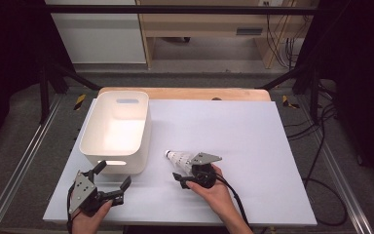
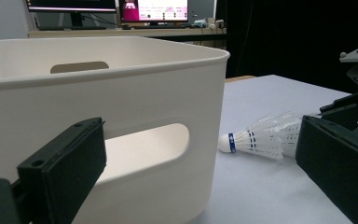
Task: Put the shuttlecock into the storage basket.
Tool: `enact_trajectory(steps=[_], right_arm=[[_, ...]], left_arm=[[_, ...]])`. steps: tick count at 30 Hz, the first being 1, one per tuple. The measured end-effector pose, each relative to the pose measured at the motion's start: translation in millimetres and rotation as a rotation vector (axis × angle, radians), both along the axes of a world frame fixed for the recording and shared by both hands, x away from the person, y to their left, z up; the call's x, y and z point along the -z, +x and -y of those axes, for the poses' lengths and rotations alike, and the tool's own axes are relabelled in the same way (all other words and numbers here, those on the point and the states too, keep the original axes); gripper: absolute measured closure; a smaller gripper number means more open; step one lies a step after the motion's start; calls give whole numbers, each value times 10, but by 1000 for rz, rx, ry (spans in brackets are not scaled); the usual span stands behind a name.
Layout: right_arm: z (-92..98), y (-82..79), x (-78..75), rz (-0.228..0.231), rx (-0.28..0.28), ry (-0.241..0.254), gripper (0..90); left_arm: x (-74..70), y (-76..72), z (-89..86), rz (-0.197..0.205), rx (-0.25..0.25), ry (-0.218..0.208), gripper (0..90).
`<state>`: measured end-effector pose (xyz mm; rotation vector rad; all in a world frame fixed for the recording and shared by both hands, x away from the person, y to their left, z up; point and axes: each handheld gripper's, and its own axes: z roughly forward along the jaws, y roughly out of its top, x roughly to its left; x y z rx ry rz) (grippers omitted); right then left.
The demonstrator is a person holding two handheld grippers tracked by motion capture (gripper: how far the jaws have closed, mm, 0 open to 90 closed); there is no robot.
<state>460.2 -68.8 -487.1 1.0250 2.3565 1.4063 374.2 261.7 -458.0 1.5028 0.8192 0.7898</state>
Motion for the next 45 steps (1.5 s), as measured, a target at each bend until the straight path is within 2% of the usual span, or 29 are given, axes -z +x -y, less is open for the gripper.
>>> enact_trajectory(steps=[31,40,45], right_arm=[[-111,112,4,14,14,-11,352],[-143,124,5,36,38,-56,486],[-131,145,7,26,61,-53,559]], left_arm=[[-2,-2,0,1,0,-3,18],[-2,-3,2,1,1,-2,18],[-3,-3,2,1,1,-3,18]])
